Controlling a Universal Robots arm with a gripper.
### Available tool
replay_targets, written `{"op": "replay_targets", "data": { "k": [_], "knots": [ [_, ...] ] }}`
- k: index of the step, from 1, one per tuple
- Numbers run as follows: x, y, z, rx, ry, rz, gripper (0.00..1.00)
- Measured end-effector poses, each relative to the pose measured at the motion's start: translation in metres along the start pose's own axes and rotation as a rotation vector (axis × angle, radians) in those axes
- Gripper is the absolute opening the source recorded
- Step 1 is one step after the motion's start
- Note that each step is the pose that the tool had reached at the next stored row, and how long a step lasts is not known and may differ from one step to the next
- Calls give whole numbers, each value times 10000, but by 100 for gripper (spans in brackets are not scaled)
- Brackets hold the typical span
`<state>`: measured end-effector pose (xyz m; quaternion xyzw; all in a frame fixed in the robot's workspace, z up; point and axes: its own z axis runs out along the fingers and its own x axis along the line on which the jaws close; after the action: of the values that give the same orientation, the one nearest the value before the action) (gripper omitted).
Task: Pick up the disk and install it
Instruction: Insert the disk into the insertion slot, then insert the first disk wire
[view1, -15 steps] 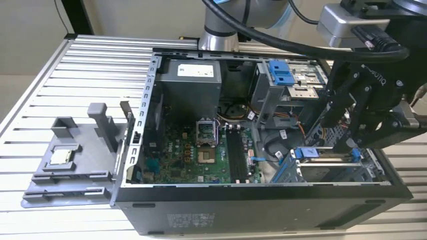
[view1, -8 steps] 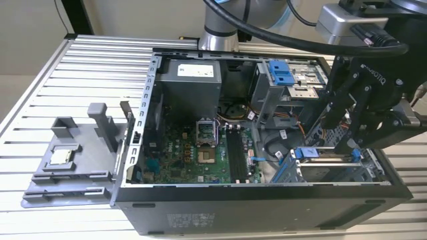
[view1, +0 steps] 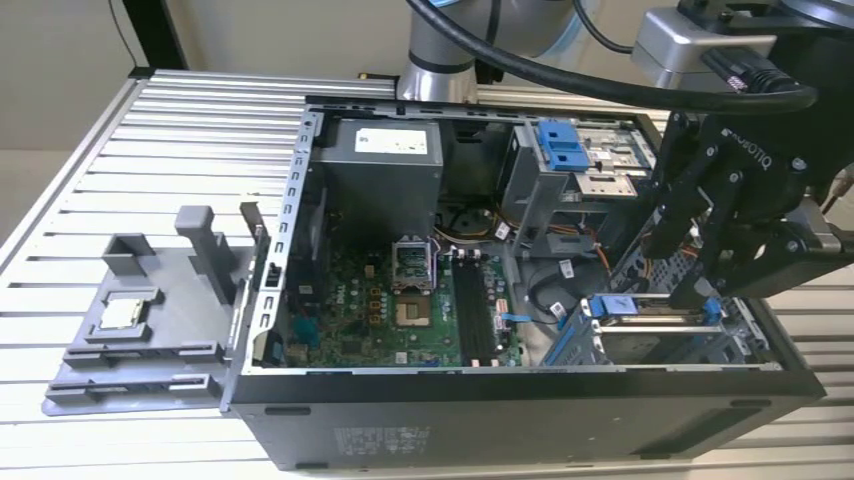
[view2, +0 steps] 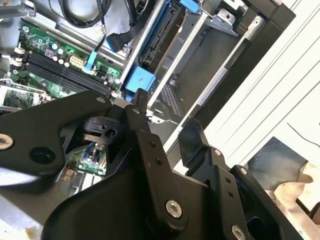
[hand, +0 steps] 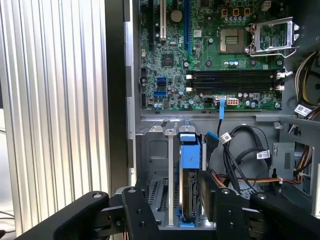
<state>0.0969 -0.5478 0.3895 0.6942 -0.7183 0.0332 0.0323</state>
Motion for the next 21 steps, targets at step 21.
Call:
{"op": "replay_targets", "data": {
  "k": [21],
  "knots": [
    [-134,-455,113,-109,20,-20,100]
  ]
}}
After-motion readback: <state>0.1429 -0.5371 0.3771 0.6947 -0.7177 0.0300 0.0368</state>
